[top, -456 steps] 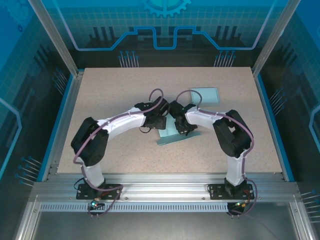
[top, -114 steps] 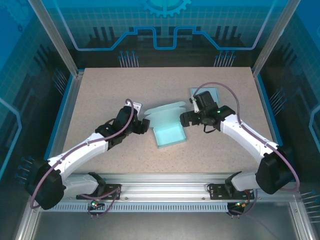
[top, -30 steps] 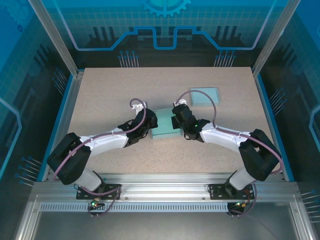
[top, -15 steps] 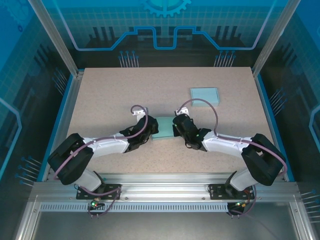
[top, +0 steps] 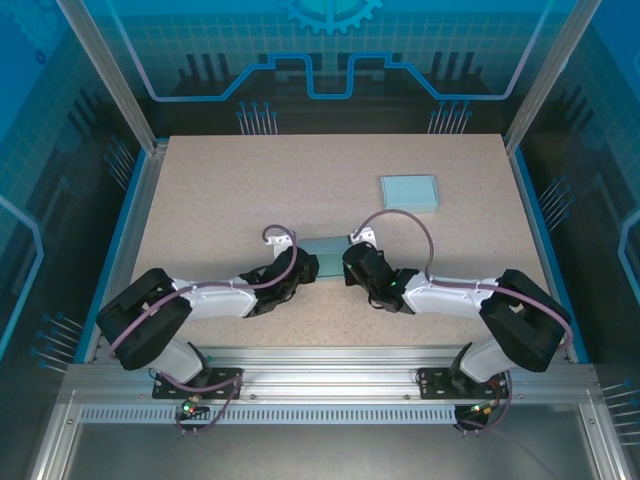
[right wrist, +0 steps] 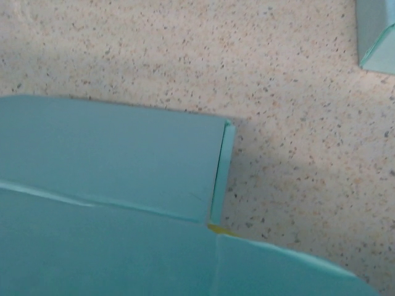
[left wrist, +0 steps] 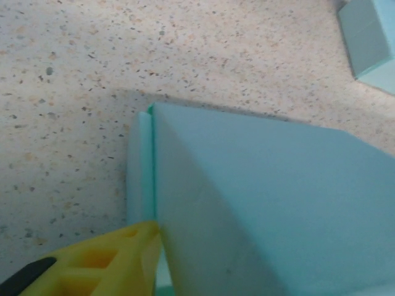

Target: Fold the paper box

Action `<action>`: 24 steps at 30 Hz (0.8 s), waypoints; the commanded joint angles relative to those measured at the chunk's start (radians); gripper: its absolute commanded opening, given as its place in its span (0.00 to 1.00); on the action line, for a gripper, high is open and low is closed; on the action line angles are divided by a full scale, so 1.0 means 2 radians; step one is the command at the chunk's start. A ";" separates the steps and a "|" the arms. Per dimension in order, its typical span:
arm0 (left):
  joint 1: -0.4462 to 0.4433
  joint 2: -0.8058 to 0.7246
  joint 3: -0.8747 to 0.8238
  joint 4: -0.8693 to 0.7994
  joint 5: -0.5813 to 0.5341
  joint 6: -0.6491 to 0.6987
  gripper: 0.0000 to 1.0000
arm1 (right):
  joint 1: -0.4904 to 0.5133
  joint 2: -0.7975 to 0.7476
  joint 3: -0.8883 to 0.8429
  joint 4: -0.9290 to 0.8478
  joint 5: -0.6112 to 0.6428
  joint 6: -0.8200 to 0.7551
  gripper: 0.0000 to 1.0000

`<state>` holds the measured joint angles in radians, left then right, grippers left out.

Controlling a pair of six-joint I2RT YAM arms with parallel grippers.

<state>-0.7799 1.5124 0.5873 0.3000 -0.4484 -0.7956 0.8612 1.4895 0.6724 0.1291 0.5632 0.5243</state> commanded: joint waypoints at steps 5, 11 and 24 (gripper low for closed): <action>-0.004 -0.016 -0.062 0.039 0.040 0.014 0.61 | 0.013 0.032 -0.006 -0.018 -0.018 0.009 0.00; -0.010 -0.069 -0.075 0.009 0.033 0.020 0.83 | 0.015 0.042 0.000 -0.021 -0.011 0.012 0.00; -0.011 -0.209 -0.094 -0.133 0.018 -0.014 0.99 | 0.017 0.050 0.011 -0.036 0.004 0.015 0.00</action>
<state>-0.7971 1.1522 0.4191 0.1505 -0.3923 -0.7898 0.8783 1.5581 0.6846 0.1398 0.5701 0.5358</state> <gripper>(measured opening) 0.990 0.061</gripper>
